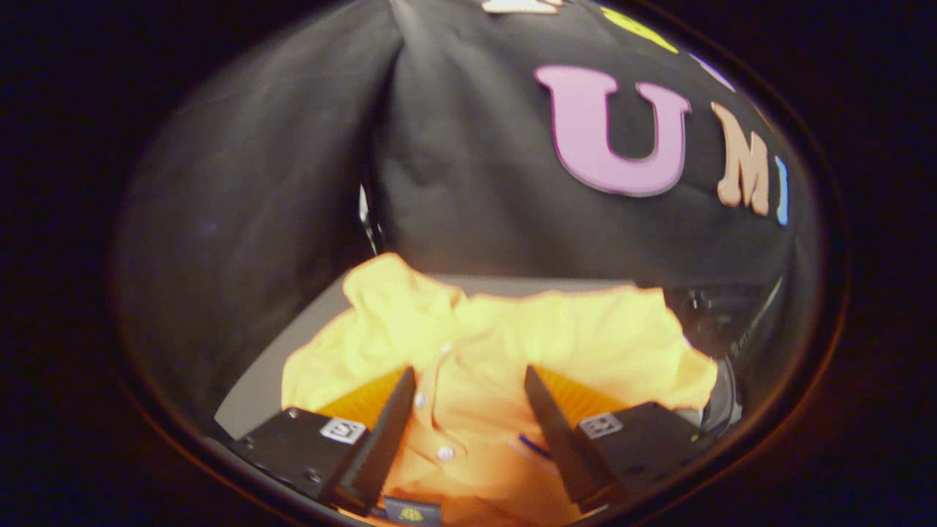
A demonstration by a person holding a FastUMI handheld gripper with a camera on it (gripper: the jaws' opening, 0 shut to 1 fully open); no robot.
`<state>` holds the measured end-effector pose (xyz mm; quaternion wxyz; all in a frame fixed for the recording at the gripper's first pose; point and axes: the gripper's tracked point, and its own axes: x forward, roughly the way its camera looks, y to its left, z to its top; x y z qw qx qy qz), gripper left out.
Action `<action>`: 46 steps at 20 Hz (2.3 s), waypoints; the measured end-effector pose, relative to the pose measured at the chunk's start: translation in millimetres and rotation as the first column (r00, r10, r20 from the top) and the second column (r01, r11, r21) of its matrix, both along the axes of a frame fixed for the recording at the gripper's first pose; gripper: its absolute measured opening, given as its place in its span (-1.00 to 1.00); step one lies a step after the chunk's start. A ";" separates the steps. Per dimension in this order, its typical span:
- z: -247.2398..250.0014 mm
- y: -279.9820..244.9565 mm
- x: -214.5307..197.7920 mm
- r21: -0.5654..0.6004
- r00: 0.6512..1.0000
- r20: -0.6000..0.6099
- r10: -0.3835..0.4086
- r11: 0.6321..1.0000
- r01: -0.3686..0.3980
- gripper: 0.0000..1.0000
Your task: Put the clothes into the washing machine and then close the washing machine lid.
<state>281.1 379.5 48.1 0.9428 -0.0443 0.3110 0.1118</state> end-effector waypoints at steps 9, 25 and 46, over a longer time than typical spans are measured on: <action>72.4 -18.9 -1.8 0.440 0.998 0.055 0.003 0.898 -0.027 -0.91; 248.9 -201.3 -5.8 0.424 0.877 0.433 -0.207 0.906 0.004 -0.91; -92.5 -381.0 29.8 0.250 0.931 0.102 -0.350 0.915 0.316 -0.91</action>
